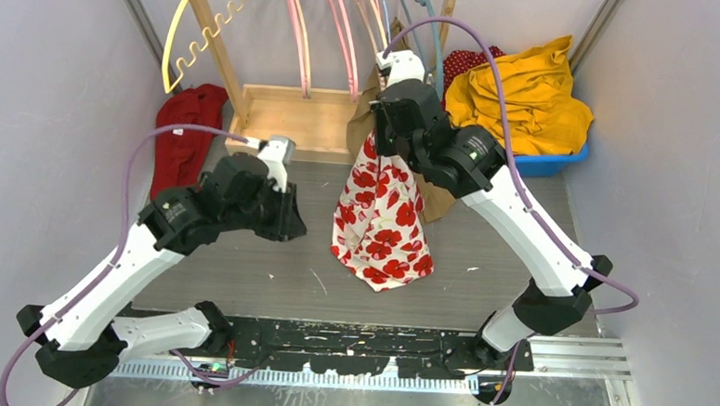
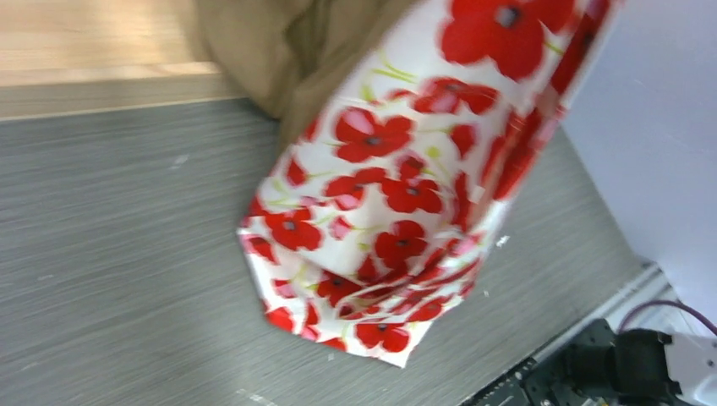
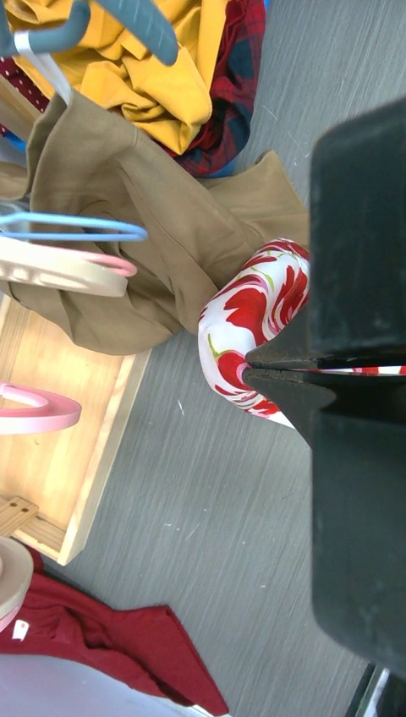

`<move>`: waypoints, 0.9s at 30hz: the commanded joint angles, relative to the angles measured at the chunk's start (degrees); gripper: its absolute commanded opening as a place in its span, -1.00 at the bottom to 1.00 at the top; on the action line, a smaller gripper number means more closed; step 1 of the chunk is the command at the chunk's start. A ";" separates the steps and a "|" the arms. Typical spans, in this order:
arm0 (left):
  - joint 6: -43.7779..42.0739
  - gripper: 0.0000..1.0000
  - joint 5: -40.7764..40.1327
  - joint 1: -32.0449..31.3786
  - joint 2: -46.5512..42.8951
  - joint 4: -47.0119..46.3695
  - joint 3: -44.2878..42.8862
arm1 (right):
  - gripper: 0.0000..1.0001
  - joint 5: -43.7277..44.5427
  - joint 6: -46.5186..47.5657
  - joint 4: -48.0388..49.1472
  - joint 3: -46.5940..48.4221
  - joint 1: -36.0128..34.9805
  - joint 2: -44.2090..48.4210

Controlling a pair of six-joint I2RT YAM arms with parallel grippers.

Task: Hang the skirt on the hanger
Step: Flatten out the skirt at the center of the board.

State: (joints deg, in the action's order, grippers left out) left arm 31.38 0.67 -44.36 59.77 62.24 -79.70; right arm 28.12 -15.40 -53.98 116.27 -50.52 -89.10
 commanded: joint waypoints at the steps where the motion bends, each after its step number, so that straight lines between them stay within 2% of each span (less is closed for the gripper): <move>1: -0.97 -0.47 10.82 -4.58 -4.45 -17.04 11.20 | -0.97 -2.07 -0.24 3.03 1.71 1.03 -0.02; 2: -0.98 -0.38 9.64 -6.26 -5.63 -19.49 13.66 | -0.97 -2.34 -0.21 3.12 1.29 1.23 -0.06; 5: -2.52 0.18 4.74 -9.61 -7.31 -24.98 20.38 | -0.97 -2.99 -0.42 3.25 0.82 1.65 -0.11; 6: -2.95 0.22 3.87 -10.04 -7.50 -27.31 22.63 | -0.97 -3.22 -0.54 3.34 0.73 1.65 -0.11; 12: -3.81 0.29 -1.62 -10.29 -8.16 -41.74 33.80 | -0.97 -5.25 -0.86 1.64 3.52 1.70 -0.63; 24: -9.49 0.31 2.33 -10.23 1.15 -71.07 46.45 | -0.97 -12.15 -1.27 -1.87 7.02 1.83 1.91; 27: -10.40 0.31 2.22 -10.07 4.48 -73.44 47.37 | -0.97 -12.50 -1.28 -2.16 7.17 1.83 2.33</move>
State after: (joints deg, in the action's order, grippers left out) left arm 23.75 1.87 -54.48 61.54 0.89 -33.04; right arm 17.85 -16.27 -57.87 120.49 -48.88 -90.21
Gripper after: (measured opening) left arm 0.656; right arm 0.034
